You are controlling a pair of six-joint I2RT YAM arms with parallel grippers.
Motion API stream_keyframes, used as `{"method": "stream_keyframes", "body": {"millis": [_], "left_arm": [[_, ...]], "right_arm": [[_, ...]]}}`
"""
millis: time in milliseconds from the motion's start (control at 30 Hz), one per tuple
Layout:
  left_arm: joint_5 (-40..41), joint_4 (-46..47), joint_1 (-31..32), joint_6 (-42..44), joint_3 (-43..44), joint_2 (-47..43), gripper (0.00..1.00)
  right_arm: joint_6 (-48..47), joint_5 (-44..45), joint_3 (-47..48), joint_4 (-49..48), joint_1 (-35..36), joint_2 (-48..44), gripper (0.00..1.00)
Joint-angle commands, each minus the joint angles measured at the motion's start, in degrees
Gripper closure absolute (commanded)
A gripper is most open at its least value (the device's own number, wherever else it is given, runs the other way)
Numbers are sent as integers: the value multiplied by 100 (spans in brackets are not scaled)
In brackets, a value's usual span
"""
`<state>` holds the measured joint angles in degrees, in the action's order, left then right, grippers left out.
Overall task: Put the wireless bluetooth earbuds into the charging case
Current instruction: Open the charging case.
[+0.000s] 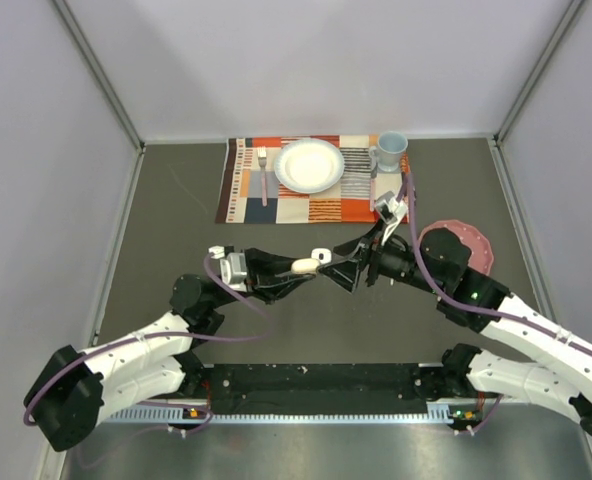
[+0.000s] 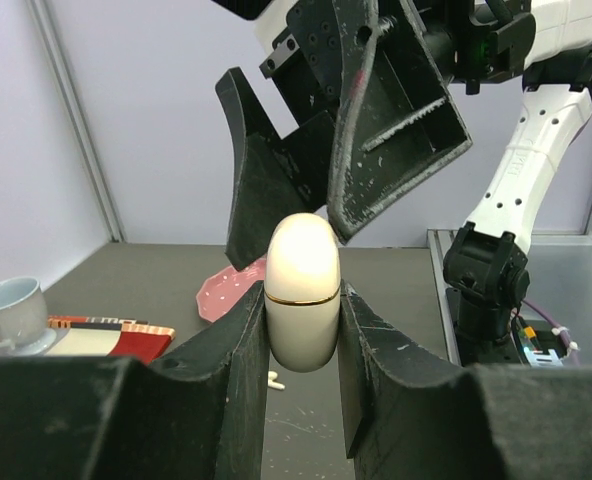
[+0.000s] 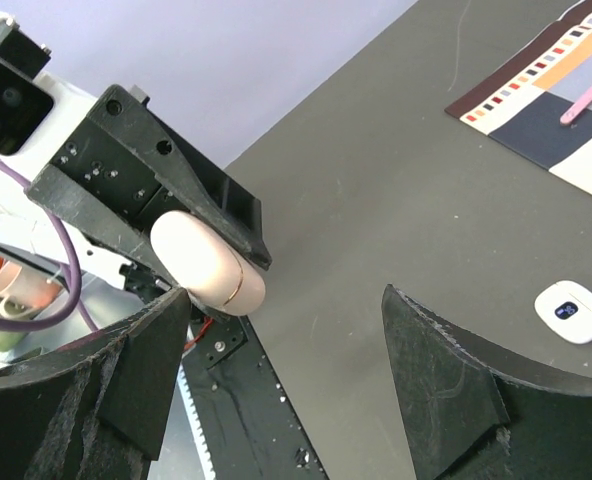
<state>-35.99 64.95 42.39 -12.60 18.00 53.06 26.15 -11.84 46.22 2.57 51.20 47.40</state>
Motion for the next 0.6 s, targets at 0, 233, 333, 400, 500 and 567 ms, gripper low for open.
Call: {"method": "stream_keyframes", "body": {"millis": [0, 233, 333, 400, 500, 567], "left_arm": [[136, 589, -12, -102, 134, 12, 100], [48, 668, -12, -155, 142, 55, 100], [-22, 668, -12, -138, 151, 64, 100], [-84, 660, -12, -129, 151, 64, 100], [-189, 668, -12, -120, 151, 56, 100], [-286, 660, -12, -129, 160, 64, 100]], "right_arm": [[-110, -170, 221, -213, 179, 50, 23], [-110, -56, 221, -432, 321, 191, 23], [-40, 15, 195, -503, 320, 165, 23], [-5, 110, 151, -573, 320, 138, 24], [39, 304, 142, -538, 320, 147, 24], [57, 436, 142, -477, 320, 182, 23]]}}
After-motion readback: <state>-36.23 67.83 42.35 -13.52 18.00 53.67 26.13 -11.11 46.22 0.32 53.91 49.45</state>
